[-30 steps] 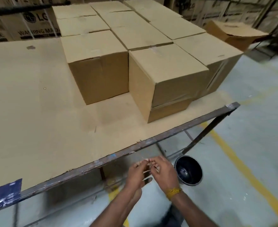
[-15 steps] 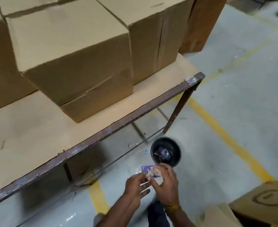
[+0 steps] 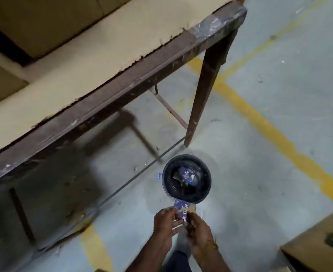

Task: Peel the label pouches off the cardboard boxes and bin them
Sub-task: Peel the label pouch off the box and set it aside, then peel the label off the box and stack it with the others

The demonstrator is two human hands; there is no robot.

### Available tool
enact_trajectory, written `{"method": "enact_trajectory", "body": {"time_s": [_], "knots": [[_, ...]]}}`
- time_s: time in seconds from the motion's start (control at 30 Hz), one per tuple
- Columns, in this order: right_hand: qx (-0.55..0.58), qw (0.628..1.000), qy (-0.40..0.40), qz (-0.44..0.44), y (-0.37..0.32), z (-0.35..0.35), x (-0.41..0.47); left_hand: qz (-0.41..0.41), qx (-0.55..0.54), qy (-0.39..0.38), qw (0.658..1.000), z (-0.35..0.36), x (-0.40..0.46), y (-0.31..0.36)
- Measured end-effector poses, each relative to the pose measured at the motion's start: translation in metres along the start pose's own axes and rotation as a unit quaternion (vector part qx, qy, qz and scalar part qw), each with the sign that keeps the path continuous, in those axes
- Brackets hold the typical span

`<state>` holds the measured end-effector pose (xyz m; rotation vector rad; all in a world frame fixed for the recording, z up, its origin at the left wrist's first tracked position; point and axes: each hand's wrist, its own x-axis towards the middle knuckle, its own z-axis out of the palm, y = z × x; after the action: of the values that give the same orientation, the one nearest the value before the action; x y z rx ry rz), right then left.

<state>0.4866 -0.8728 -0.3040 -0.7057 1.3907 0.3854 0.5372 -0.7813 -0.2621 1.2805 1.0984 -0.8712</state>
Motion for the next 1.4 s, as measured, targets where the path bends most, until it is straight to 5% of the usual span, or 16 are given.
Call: {"method": "enact_trajectory", "body": {"time_s": [0.33,0.6,1.0,1.4], "knots": [[-0.047,0.999,0.022,0.007,-0.027,0.009,0.163,-0.023,0.028,0.002,0.999,0.053,0.158,-0.009],[-0.135,0.987,0.087,0.0,-0.007,-0.011,0.194,-0.044,0.103,0.038,0.993,0.04,0.167,-0.036],[-0.305,0.929,0.09,-0.189,0.04,0.048,0.084,0.085,0.055,0.022,0.995,-0.048,0.088,-0.022],[-0.476,0.84,-0.044,-0.257,0.238,0.097,-0.171,0.165,-0.075,0.119,0.976,-0.307,-0.126,-0.109]]}}
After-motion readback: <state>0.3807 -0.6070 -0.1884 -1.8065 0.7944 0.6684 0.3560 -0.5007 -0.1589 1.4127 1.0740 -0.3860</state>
